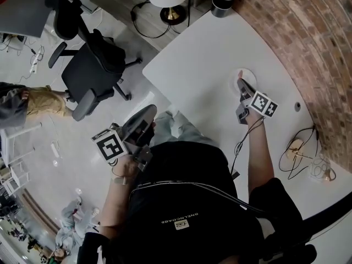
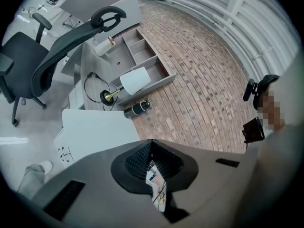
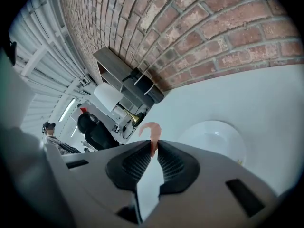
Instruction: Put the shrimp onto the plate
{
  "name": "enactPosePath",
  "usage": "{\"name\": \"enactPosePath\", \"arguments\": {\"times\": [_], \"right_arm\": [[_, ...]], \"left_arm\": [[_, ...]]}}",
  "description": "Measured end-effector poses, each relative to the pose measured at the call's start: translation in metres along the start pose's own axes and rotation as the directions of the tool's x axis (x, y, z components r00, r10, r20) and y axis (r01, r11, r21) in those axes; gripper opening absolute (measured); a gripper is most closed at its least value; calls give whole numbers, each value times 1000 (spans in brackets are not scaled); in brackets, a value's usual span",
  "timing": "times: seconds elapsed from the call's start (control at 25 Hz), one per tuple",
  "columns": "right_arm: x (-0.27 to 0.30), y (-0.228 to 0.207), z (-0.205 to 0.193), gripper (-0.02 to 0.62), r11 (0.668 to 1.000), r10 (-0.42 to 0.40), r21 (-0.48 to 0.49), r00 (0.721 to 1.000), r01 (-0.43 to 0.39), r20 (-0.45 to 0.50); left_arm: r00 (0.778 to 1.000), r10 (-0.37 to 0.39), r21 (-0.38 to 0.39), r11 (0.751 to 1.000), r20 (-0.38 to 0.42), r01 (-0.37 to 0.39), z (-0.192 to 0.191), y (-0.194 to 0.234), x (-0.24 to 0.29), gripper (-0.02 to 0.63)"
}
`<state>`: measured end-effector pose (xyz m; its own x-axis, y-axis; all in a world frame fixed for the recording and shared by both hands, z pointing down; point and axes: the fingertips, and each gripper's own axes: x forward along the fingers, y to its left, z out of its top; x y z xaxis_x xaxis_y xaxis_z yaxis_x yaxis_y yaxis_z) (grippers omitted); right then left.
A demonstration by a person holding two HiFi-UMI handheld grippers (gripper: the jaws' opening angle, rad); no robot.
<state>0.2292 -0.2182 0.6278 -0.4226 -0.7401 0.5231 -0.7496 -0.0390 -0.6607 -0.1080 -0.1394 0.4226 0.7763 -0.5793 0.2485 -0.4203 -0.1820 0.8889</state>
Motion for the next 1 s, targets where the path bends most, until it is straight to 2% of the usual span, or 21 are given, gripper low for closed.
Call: {"name": "enactPosePath", "arguments": {"times": [0.6,1.0], "right_arm": [[26,-30,-32,43,996,-26,80,995,34,-98],[35,-44,-53,43,993,-65,85,984,80,-166]], "left_arm": [[998,48,-32,998,37,-46,-8,9,-5,4],[997,65,-43,997,48,-63,-11,12,-10,5]]}}
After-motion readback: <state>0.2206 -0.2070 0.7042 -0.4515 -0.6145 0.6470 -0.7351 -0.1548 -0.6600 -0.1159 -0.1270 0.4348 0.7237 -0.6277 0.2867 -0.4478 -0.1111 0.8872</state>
